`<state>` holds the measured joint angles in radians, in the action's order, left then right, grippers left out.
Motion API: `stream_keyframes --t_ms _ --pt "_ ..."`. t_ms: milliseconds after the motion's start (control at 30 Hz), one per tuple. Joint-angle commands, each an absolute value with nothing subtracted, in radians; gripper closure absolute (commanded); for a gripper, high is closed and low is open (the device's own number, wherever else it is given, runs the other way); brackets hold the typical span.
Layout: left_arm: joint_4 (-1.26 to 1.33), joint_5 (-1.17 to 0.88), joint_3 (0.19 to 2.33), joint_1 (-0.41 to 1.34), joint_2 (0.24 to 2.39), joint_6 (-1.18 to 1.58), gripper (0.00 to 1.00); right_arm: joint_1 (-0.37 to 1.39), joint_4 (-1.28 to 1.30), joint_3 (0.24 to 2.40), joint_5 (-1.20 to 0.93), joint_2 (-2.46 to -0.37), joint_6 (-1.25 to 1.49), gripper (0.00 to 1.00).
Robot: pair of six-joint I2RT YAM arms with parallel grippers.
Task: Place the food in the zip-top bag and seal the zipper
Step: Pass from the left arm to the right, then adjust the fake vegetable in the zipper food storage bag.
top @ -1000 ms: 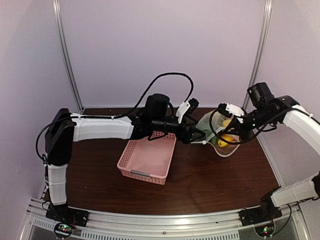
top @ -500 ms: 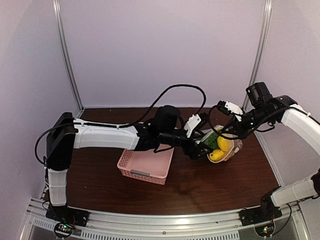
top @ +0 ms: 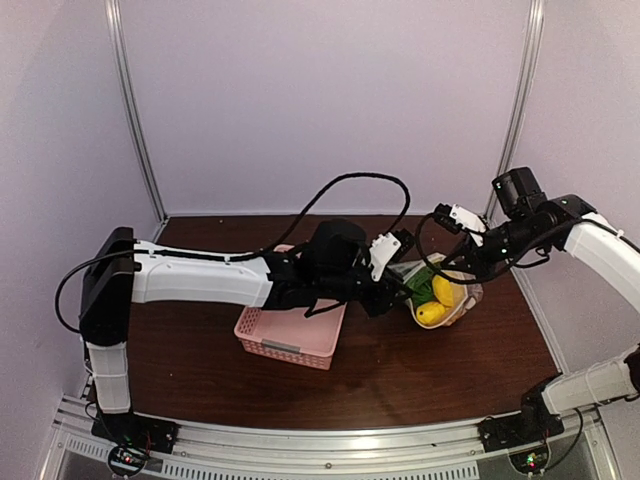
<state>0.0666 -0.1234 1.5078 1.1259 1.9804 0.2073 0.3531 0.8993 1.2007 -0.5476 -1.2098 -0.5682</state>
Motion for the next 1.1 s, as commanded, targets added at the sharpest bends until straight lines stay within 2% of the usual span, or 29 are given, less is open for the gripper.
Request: stream_keyframes --t_ms 0,67,233,333,567,1067 --pt "0.073 -0.122 1.539 1.128 1.995 0.283 0.7 0.373 0.866 1.183 -0.572 -1.196 -0.552 1.0" --pt "0.063 -0.133 1.556 1.128 2.006 0.294 0.72 0.376 0.863 1.183 -0.571 -1.194 -0.55 1.0" --pt "0.057 -0.15 1.568 1.128 2.017 0.291 0.94 0.38 0.86 1.182 -0.565 -1.192 -0.552 1.0" --pt "0.077 -0.158 1.574 1.129 2.028 0.281 1.0 0.386 0.858 1.17 -0.57 -1.193 -0.555 1.0" --pt "0.081 -0.174 1.732 1.128 2.164 0.282 1.0 0.43 0.927 1.186 -0.7 -1.193 -0.615 1.0" --pt "0.054 0.058 1.836 1.128 2.298 0.352 1.0 0.434 0.99 1.207 -0.796 -1.175 -0.663 1.0"
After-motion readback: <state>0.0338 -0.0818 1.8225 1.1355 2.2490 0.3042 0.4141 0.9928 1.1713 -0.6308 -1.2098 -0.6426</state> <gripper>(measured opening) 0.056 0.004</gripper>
